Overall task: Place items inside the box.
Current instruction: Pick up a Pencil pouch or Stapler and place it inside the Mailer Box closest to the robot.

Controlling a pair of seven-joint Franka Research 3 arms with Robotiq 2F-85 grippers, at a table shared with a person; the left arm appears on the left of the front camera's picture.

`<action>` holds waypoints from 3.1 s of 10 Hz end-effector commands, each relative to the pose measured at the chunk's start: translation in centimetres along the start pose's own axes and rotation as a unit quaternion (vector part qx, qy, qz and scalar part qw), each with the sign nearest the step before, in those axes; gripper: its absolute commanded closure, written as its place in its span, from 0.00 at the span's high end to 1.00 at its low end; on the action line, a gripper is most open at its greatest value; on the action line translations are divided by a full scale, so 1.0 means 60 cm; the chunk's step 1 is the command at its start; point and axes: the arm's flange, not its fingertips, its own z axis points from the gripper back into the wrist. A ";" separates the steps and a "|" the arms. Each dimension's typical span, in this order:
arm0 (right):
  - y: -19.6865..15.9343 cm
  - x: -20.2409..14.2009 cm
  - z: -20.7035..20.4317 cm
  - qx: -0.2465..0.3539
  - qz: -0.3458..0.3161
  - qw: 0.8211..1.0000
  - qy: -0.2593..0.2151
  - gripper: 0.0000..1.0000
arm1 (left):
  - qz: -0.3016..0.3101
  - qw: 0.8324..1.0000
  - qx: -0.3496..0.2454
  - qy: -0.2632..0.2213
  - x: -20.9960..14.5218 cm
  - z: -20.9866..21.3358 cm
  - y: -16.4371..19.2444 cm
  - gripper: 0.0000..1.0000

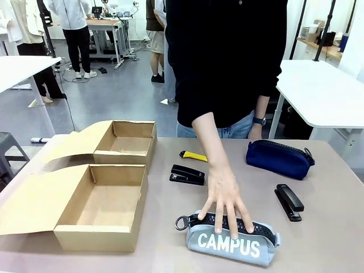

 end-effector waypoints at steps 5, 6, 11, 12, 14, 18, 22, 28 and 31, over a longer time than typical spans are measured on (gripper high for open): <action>-0.013 -0.003 -0.052 0.012 0.038 0.997 0.067 1.00 | -0.011 1.000 -0.013 -0.003 0.003 -0.004 0.002 1.00; -0.006 0.001 -0.091 -0.001 0.054 0.993 0.103 1.00 | -0.011 1.000 -0.013 -0.003 0.003 -0.004 0.002 1.00; 0.030 -0.003 -0.413 -0.059 0.214 0.948 0.230 1.00 | -0.011 1.000 -0.013 -0.003 0.003 -0.004 0.002 1.00; 0.040 0.008 -0.396 -0.104 0.187 0.963 0.165 1.00 | -0.011 1.000 -0.013 -0.003 0.003 -0.004 0.002 1.00; 0.054 0.005 -0.416 -0.067 0.190 0.951 0.236 1.00 | -0.011 1.000 -0.013 -0.003 0.003 -0.004 0.002 1.00; 0.012 0.123 -0.525 -0.121 0.389 0.852 0.328 1.00 | -0.011 1.000 -0.013 -0.003 0.003 -0.004 0.002 1.00; -0.031 0.135 -0.614 -0.080 0.469 0.781 0.405 1.00 | -0.011 1.000 -0.013 -0.003 0.003 -0.004 0.002 1.00; -0.108 0.084 -0.708 -0.076 0.462 0.758 0.453 1.00 | -0.011 1.000 -0.013 -0.003 0.003 -0.004 0.002 1.00; -0.104 0.080 -0.710 -0.073 0.462 0.752 0.464 0.40 | -0.011 1.000 -0.013 -0.003 0.003 -0.004 0.002 1.00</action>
